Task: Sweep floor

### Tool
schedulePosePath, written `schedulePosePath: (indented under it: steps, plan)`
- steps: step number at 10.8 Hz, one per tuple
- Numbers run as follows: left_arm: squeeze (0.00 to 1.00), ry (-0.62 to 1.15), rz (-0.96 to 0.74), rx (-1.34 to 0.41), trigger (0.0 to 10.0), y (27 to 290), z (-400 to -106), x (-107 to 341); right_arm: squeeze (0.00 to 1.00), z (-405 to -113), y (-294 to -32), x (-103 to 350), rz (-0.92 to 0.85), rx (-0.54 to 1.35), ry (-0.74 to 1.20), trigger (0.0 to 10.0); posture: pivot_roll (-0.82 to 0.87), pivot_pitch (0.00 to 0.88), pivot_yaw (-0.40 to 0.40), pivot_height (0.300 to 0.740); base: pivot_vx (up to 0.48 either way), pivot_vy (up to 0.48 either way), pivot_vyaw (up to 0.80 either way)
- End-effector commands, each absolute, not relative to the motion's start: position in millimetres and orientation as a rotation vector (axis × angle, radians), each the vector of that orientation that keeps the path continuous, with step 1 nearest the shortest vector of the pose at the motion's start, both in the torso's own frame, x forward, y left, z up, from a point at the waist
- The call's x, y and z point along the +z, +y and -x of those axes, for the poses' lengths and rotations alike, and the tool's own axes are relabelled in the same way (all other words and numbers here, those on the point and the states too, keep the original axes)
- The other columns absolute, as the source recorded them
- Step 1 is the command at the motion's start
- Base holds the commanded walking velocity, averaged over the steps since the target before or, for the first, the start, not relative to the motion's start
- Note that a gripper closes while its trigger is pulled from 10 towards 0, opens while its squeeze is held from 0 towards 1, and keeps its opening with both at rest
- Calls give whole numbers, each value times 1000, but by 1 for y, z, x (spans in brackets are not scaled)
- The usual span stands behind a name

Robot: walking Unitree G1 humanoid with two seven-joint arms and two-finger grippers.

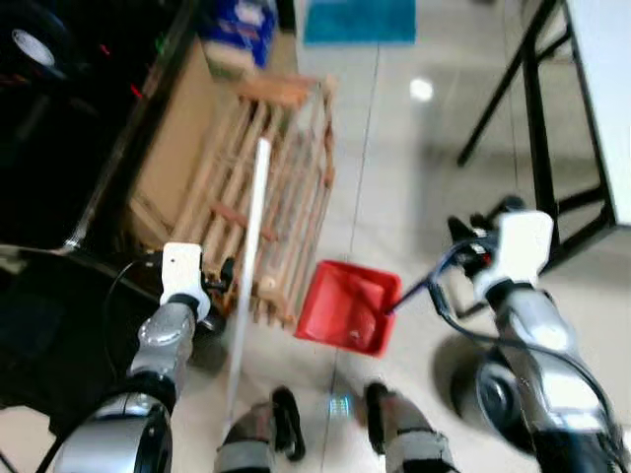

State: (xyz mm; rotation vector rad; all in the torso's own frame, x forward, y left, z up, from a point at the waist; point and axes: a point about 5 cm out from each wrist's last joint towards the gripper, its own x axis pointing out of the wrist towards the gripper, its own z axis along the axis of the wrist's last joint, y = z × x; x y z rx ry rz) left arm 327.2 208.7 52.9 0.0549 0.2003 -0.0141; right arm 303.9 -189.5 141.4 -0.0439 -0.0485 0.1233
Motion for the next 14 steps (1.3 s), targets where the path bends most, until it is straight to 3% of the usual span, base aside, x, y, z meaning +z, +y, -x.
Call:
schedulePosePath:
  steps: [1,9,11,12,14]
  plan:
    - [1000,208,-58,-4,10000,214,-319,46,0,-306,-184,146,30,135,-97,10000,-199,134,104,740,0,0,0]
    - [1000,125,-27,-6,10000,198,-306,51,0,-320,-166,142,21,181,-144,10000,-174,104,107,740,0,0,0]
    - [1000,161,-31,-4,10000,192,-302,46,0,-319,-174,129,140,128,-88,10000,-177,114,106,740,0,0,0]
    - [0,161,-28,-5,10000,190,-301,47,0,-317,-180,125,148,106,-71,10000,-181,120,104,740,0,0,0]
    - [0,173,-27,-10,10000,188,-299,46,0,-310,-192,117,180,71,-42,10000,-188,131,103,740,0,0,0]
